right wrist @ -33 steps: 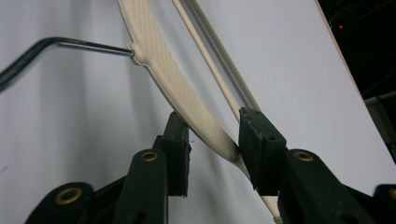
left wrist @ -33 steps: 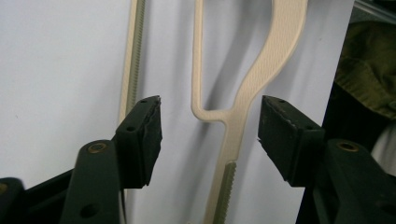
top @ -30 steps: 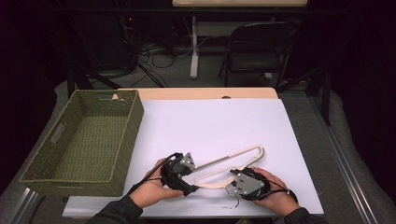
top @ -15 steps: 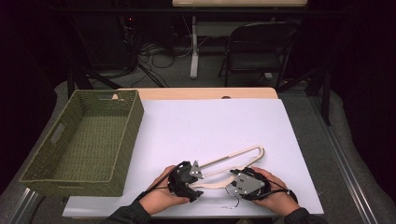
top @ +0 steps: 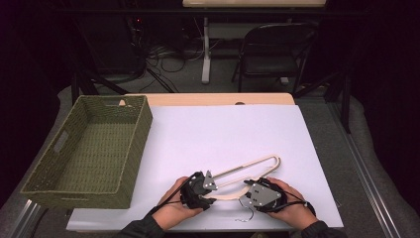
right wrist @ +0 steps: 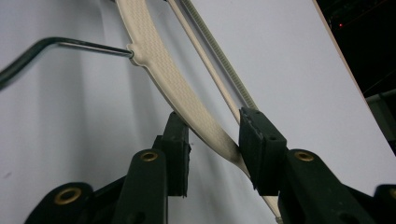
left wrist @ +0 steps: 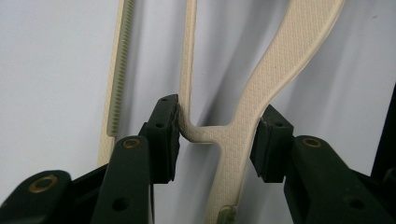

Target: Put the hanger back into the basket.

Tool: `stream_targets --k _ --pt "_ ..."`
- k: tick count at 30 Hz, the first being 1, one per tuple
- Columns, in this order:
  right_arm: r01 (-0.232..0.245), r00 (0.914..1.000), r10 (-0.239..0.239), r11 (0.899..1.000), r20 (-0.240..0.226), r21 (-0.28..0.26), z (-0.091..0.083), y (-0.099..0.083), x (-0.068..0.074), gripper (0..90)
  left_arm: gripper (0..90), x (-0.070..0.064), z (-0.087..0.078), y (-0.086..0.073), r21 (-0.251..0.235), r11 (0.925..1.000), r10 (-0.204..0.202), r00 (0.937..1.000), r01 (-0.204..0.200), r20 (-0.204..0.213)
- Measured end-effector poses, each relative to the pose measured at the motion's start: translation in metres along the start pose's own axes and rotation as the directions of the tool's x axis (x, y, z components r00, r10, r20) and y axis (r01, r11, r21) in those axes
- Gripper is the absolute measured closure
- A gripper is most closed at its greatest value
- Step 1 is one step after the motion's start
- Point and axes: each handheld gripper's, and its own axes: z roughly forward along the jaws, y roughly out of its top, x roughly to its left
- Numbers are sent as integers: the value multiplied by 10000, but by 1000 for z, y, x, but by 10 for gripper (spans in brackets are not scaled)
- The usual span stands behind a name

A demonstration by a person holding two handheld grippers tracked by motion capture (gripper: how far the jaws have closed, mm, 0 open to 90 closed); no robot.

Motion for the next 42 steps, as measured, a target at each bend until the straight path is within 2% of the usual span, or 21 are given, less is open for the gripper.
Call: stream_targets --k 7,10,11,13,14,16,17,19,21,22,23,24,26,28,31,32,33,35,37,40,42 --pt "-164 9998 163 9997 -72 -176 0 0 -1 632 595 1 -1 0 -65 9999 -77 10000 77 -2" --pt "-500 9984 503 9986 247 -142 -5 -1 -4 600 601 4 -4 0 -59 9999 -119 9999 119 96" --pt "-772 9962 788 9962 367 -411 -10 -3 -7 579 604 6 -5 1 -74 9998 -170 9998 171 139" --pt "-875 9948 902 9945 470 -574 -13 -4 -8 572 606 10 -6 1 -99 9997 -237 9995 239 211" --pt "-1017 9910 1055 9936 820 -490 -22 -6 -10 565 610 15 -8 2 -33 9994 -334 9991 335 271" --pt "-1182 9867 1257 9901 1032 -761 -29 -10 -13 563 616 18 -9 2 -15 9992 -403 9988 404 294" --pt "-1242 9844 1323 9895 1163 -745 -34 -11 -14 563 620 25 -11 2 -69 9978 -654 9968 658 461" --pt "-1341 9817 1442 9872 1246 -865 -37 -14 -15 564 637 27 -12 3 -100 9970 -766 9958 771 492" --pt "-1703 9724 1841 9800 1436 -1032 -45 -21 -19 566 667 32 -16 4 -108 9961 -869 9951 875 469" --pt "-1703 9724 1841 9800 1436 -1032 -45 -21 -19 566 667 35 -17 5 -98 9959 -893 9953 897 371" --pt "-1883 9667 2018 9773 1571 -967 -48 -25 -21 567 709 37 -19 5 -91 9957 -916 9954 919 296" --pt "-1955 9655 2098 9753 1542 -1029 -49 -27 -22 568 745 42 -21 7 -40 9963 -864 9963 864 -38" --pt "-2036 9641 2140 9758 1571 -796 -51 -28 -22 569 784 45 -22 7 -23 9964 -850 9962 850 -200" --pt "-2130 9615 2266 9720 1554 -995 -50 -31 -23 570 807 52 -23 8 -103 9943 -1066 9941 1065 -178" --pt "-2131 9613 2256 9727 1579 -921 -48 -32 -23 571 850 61 -24 8 -153 9928 -1193 9921 1188 -377" --pt "-2136 9618 2258 9726 1546 -918 -46 -33 -23 571 853 67 -24 9 -152 9906 -1361 9903 1357 -287" --pt "-2178 9620 2264 9734 1527 -708 -46 -33 -23 571 854 67 -24 9 -152 9906 -1361 9903 1357 -287" --pt "-2157 9614 2260 9732 1571 -796 -44 -34 -23 571 856 70 -24 9 -143 9909 -1345 9905 1341 -280" --pt "-2181 9632 2252 9739 1465 -625 -44 -34 -23 572 858 71 -24 10 -91 9919 -1265 9917 1263 -213" --pt "-2191 9625 2294 9721 1448 -837 -41 -35 -23 572 862 71 -25 10 -53 9942 -1076 9941 1076 -116" --pt "-2244 9597 2328 9720 1574 -692 -42 -35 -23 573 869 70 -26 11 -179 9940 -1072 9941 1075 187"
